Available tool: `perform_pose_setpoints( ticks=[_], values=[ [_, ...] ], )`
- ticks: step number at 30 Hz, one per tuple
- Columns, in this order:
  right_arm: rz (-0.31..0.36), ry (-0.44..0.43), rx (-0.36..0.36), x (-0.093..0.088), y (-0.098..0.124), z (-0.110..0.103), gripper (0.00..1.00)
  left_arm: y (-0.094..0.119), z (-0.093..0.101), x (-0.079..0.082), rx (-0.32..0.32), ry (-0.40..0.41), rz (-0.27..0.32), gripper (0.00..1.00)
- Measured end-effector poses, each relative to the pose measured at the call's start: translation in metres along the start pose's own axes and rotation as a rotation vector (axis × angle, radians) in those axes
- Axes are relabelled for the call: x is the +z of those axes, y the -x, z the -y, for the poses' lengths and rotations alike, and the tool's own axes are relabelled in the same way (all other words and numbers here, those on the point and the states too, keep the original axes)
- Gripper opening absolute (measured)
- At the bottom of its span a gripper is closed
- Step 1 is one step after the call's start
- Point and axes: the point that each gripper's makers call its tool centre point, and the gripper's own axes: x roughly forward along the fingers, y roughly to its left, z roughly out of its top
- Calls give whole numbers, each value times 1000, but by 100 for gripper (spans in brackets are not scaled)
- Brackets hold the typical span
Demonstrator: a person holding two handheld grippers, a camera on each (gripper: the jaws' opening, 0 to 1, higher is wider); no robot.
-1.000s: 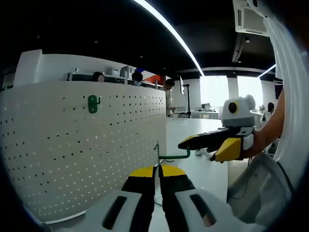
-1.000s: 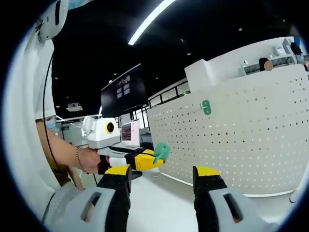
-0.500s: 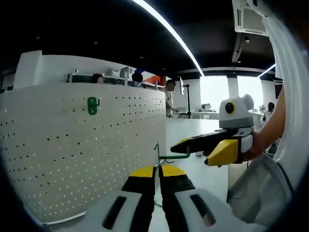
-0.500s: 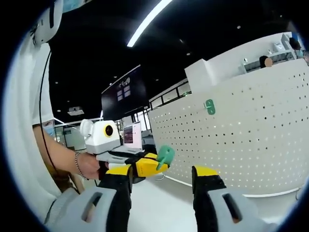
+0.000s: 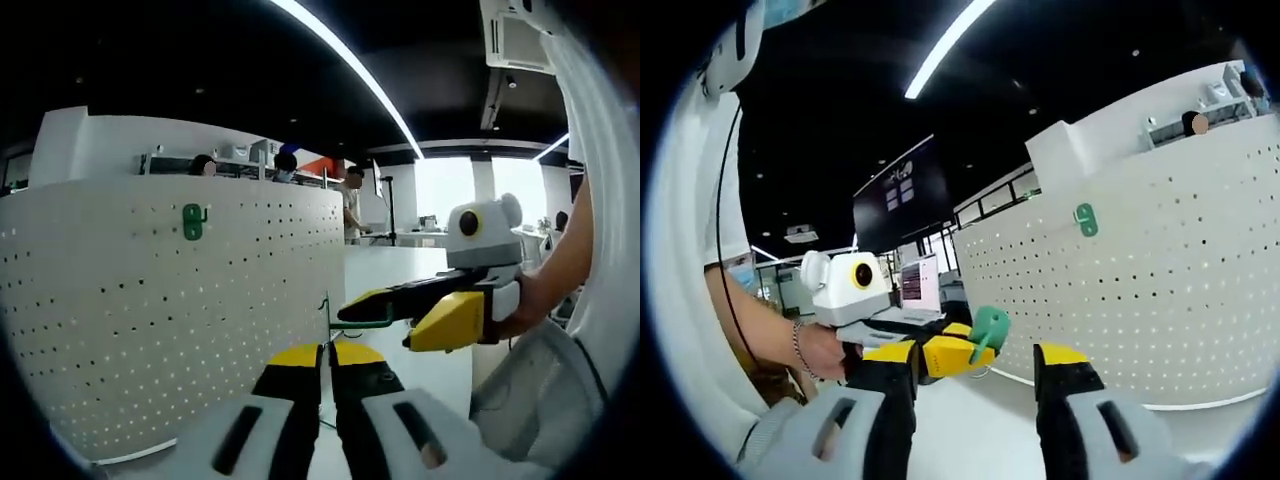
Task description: Insert the hook assembly into the mounting plate slot until the hook locks in place.
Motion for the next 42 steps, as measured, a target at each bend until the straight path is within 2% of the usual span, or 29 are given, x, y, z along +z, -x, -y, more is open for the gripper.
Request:
perform_pose_setpoints(
  ticks=[5, 9, 25, 27, 38, 42],
  values=[
    [-9, 1, 9, -2, -3, -3, 29, 0, 0, -1, -7, -16, -10, 3],
    [-8, 3, 15, -2, -4, -4, 23, 1, -1, 2, -3, -17, -3, 3],
    [11, -19, 1, 1, -8, -3, 10, 3, 6, 0, 8, -3, 4, 3],
    [12, -61, -15, -1, -9, -1, 8, 3, 6, 1, 14, 2, 10, 3],
    [29, -97, -76, -1, -9, 3, 5, 2, 4, 0, 31, 7, 14, 3],
    [53, -143, -103, 1, -9, 5, 2, 2, 4, 2, 38, 7, 20, 3]
  ],
)
